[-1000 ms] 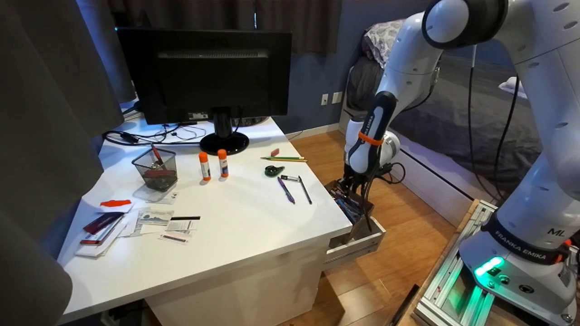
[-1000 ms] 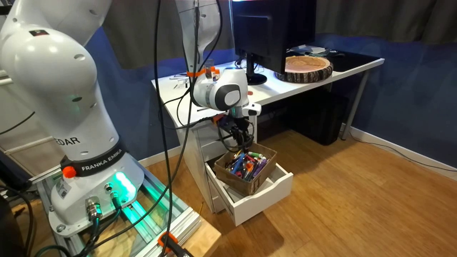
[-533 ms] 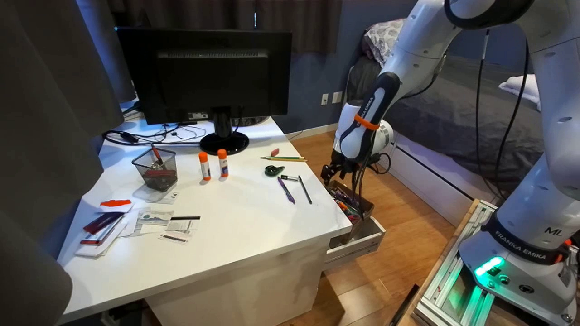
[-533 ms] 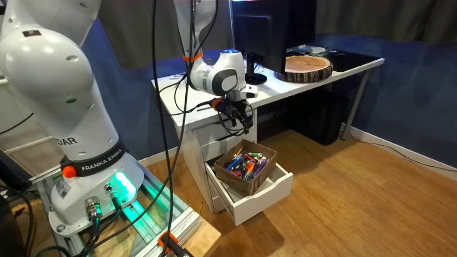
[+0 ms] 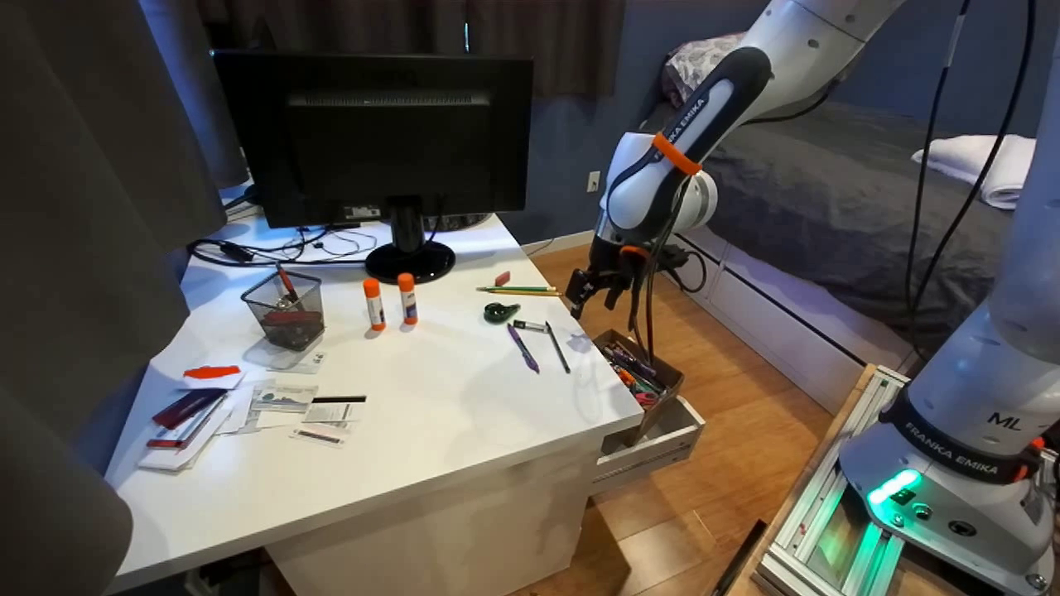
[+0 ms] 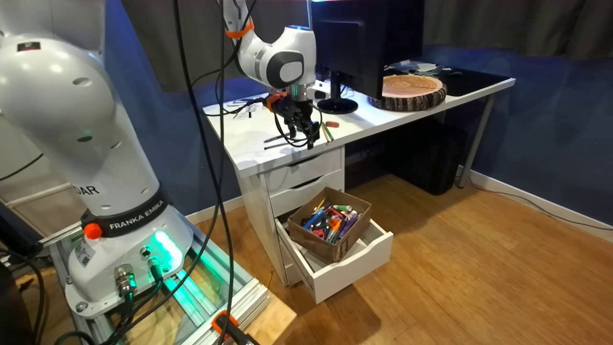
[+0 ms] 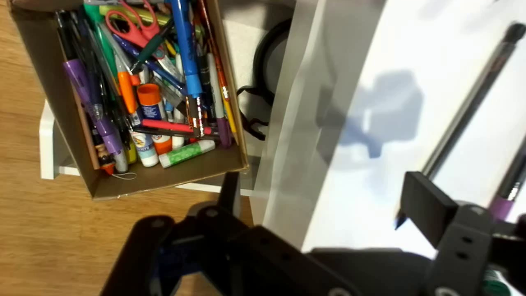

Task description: Pick up the blue marker and put it in the cardboard box

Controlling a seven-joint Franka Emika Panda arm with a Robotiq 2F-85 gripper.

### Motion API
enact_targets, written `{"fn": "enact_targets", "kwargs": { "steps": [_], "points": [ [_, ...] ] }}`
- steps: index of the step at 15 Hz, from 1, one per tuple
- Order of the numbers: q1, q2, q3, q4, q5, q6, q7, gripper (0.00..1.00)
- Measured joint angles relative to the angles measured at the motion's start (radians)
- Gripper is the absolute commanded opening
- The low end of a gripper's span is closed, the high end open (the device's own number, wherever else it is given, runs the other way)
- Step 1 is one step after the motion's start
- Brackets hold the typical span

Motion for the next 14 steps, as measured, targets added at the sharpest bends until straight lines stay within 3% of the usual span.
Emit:
{"fn": "enact_targets", "kwargs": {
  "steps": [8,14],
  "points": [
    [0.087,-0.094,0.007,0.001,0.097,-0.152,-0.011,1.0],
    [0.094,-0.1,-0.001,0.0,0.098,-0.159,-0.01,1.0]
  ]
}}
